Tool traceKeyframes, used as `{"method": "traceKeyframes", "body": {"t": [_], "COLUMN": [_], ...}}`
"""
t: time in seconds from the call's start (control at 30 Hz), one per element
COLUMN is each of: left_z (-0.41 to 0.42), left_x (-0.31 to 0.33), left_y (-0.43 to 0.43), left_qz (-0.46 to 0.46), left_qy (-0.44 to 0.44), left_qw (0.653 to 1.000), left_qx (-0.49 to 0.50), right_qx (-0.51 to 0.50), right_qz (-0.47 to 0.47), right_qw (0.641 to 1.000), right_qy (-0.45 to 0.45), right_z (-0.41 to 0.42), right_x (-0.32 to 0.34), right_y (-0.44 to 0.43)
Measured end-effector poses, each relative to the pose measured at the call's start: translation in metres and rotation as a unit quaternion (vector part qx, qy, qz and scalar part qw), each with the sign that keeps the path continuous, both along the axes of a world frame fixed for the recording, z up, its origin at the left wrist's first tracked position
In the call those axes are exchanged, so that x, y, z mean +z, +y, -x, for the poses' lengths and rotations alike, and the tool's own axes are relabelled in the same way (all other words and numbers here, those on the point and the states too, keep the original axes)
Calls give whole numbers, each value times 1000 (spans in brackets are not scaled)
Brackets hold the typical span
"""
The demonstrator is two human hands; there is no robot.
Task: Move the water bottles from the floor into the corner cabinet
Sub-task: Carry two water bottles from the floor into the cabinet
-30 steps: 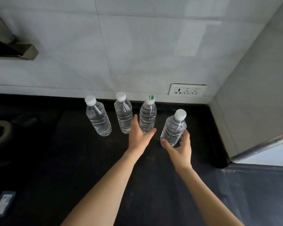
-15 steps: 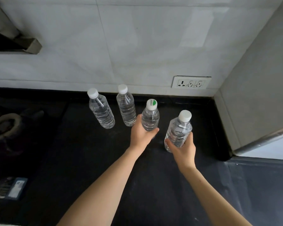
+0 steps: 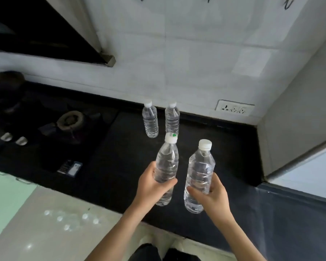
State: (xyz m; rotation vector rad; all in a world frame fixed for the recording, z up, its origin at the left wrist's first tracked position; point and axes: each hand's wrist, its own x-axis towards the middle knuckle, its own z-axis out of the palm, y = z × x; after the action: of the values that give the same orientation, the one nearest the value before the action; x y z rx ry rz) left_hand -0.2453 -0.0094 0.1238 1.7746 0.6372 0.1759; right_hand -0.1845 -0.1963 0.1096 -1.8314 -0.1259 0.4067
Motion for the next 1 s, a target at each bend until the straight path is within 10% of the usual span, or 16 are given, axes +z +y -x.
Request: {"method": "traceKeyframes", "body": {"t": [0.4,1.0], "left_z": [199,665], "left_x": [19,-4], "left_y": [58,39], "left_qz": [-17,-18], "left_qy": [31,87], "left_qw": [942,712], "left_qx": [334,696], "right_qx": [287,645], "right_qz": [-27,-7], "right_qw": [958,764], "right_qy": [-2,1], "right_z": [89,502], "right_x": [18,-4], "right_y": [124,284]}}
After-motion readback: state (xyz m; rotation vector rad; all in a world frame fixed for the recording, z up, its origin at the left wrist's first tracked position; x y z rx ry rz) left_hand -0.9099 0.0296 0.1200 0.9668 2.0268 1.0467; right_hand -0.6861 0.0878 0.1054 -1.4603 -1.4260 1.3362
